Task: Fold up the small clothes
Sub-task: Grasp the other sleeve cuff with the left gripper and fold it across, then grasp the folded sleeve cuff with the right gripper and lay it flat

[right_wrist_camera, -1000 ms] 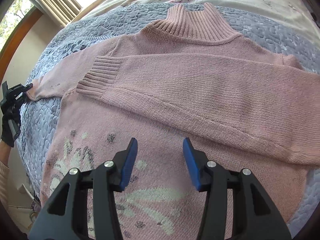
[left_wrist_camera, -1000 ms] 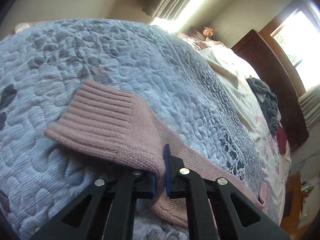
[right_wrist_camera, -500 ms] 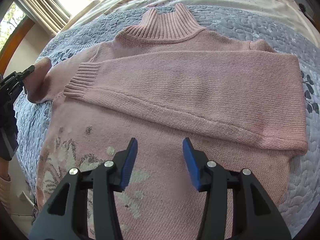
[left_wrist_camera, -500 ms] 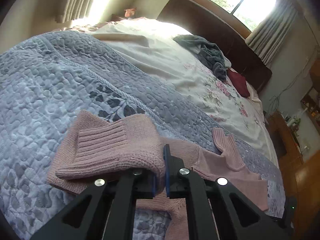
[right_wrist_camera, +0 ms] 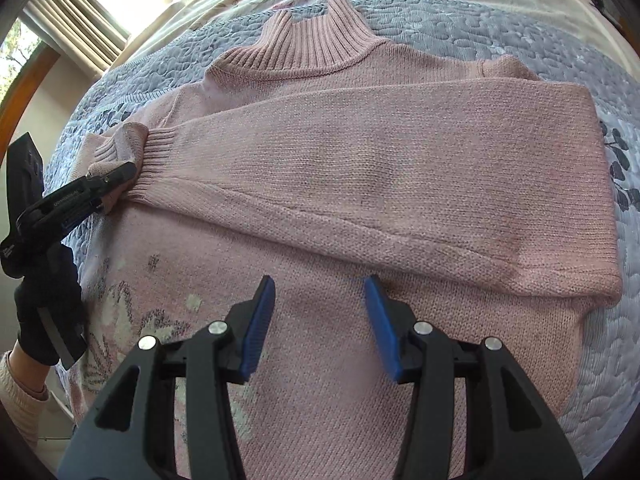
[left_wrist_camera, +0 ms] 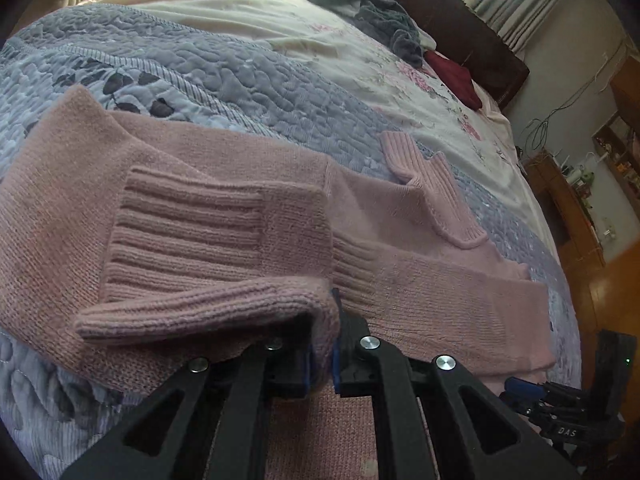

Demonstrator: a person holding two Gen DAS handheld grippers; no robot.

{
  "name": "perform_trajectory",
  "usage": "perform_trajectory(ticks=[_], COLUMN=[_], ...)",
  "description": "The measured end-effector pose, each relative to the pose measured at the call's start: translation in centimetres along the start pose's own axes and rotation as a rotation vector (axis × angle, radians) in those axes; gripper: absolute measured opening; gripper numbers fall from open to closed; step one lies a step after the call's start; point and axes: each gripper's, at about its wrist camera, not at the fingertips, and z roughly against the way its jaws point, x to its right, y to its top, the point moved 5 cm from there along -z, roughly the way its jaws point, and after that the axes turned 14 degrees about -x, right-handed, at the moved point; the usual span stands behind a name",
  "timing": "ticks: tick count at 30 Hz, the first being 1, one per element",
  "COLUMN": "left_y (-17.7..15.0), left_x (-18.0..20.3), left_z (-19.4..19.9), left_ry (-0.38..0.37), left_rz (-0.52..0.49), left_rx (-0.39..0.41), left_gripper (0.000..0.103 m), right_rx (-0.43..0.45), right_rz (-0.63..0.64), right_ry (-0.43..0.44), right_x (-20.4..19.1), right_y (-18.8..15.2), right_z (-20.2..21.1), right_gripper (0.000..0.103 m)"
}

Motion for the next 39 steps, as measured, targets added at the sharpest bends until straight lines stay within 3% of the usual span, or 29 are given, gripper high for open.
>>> perform_trajectory(ticks=[5,8,11,14,17,21,27,34,35,39], left_y=[-1.3,-3.0,-2.5,-0.2,1.6,1.9,1.7,1.4,1.3,1.3], left_x=[-0.4,-1.5,-4.3,-8.0,-10.7,-12.3,-13.1,-13.2,-13.4,-13.3], left_z=[2.3,6.0,10.5,12.4,11.6,8.6,7.3,9.9,10.1,10.7], left_ry=[-0.102,-0.164,-0.07,0.081,0.175,0.268,0.289,0.209,0.209,0.22], left_rz=[0.012,0.007,-0.008,0.041,0.089,0.074,0.059,0.121,0.123,0.113], left_rx=[-0.056,-0.057,0.061,0.119,0.088,-0.004,-0.021,0.039,0.044,0.051], left_gripper=[0.011,0.012,0.018,0.018,0.018,0.018,0.019,0.019,0.019,0.019], right_rx=[-0.004,0.003,0.001,-0.006,-0.015,-0.039,-0.079,-0.155,-0.172,-0.17], right_rz=[-0.002,0.001,0.018,0.05,0.076,0.077,0.073,0.035,0.024,0.042], right_ry=[-0.01,0.041,0.113,0.148,0.179,0.23,0.311,0.39,0.392,0.375], right_x=[-0.2,-1.5,-3.9,-7.4,-10.6,-13.4,-16.4,-19.7,-19.9,-19.9], right_y=[0.5,1.1,2.3,4.0,5.8,7.7,9.5,11.6,11.7,11.6], right_z=[0.2,0.9,1.2,1.1,0.6,-0.3,-1.8,-5.2,-5.8,-6.1], right_gripper=[0.047,0.049,0.049,0.049,0.049,0.049,0.049,0.049,0.048,0.016])
